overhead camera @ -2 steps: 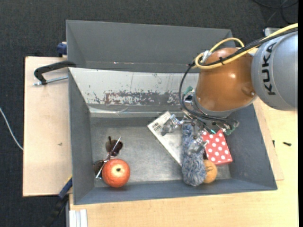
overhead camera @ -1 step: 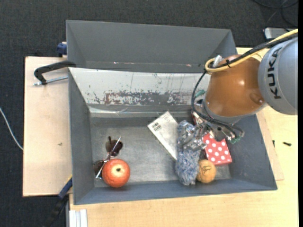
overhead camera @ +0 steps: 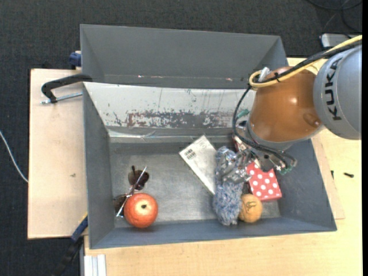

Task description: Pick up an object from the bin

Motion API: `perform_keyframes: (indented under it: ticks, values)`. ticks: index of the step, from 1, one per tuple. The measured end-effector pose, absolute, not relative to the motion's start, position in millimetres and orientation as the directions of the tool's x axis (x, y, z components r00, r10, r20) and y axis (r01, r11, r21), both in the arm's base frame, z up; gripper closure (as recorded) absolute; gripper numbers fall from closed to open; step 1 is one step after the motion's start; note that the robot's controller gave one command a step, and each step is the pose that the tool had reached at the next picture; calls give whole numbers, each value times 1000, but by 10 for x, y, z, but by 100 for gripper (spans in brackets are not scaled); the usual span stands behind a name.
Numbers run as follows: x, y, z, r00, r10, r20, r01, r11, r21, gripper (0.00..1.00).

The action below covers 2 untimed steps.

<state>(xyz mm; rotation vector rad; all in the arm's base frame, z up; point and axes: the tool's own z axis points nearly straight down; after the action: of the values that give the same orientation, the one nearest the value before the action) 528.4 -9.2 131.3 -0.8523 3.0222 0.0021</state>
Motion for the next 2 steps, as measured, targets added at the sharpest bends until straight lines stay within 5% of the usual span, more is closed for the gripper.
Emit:
perform_keyframes:
  ticks: [2]
  values:
    - [5305,-22,1269,-861,-508,-2,-508,861,1,100]
